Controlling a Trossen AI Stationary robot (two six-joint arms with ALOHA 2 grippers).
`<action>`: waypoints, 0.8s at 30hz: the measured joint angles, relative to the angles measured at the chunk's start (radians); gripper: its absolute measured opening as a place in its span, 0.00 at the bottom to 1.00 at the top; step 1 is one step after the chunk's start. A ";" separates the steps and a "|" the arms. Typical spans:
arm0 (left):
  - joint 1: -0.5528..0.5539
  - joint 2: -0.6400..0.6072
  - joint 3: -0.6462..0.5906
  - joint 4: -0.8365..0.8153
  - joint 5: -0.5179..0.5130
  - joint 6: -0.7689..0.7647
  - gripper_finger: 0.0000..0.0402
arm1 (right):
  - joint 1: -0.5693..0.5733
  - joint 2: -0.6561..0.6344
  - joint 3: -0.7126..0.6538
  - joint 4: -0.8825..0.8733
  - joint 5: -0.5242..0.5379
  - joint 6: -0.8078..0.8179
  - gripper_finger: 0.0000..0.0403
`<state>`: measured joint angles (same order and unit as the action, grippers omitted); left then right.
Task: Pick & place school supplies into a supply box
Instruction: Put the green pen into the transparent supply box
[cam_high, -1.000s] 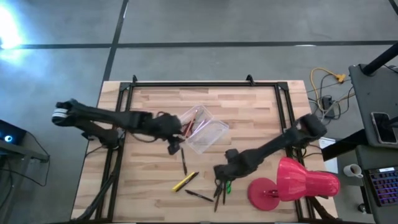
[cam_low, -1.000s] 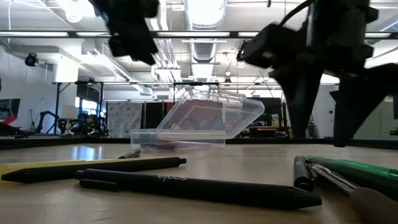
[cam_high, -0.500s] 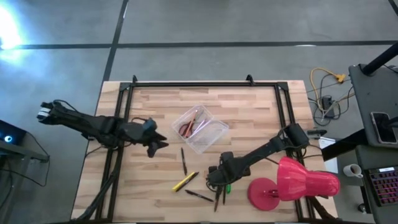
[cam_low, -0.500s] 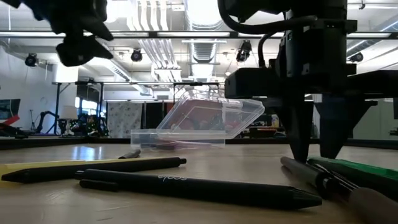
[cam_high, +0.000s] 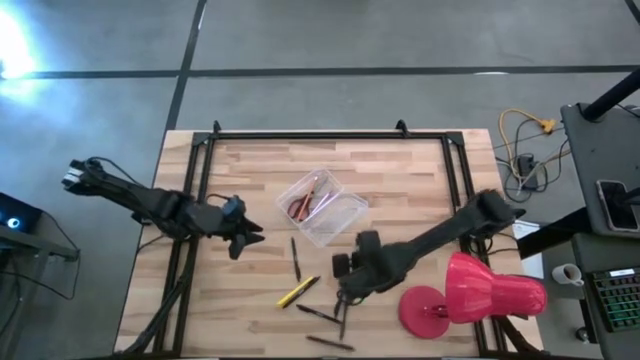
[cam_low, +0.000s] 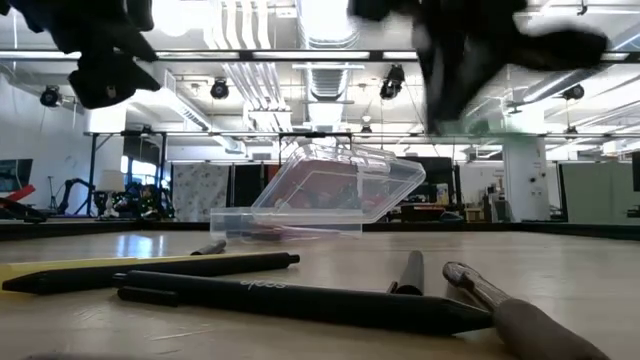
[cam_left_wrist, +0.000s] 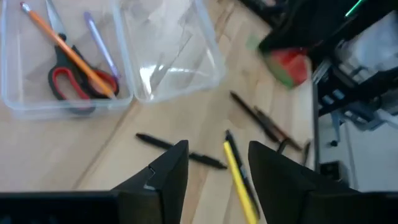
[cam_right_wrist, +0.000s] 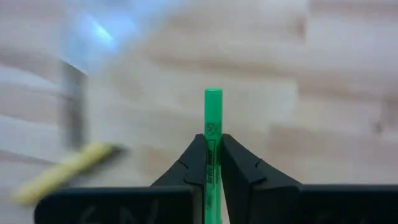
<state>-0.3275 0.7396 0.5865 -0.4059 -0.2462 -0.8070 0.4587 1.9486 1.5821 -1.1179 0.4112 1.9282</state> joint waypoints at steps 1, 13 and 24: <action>-0.004 0.007 0.000 -0.011 0.000 0.000 0.37 | -0.003 -0.026 0.010 0.001 0.052 -0.002 0.04; -0.030 0.101 -0.013 -0.048 -0.009 0.000 0.36 | -0.296 -0.136 0.007 0.315 0.328 -0.202 0.03; -0.116 0.122 -0.013 -0.065 -0.092 -0.075 0.36 | -0.532 0.020 0.010 0.624 0.164 -0.190 0.12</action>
<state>-0.4433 0.8613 0.5739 -0.4707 -0.3378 -0.8817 -0.0737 1.9684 1.5925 -0.4944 0.5755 1.7382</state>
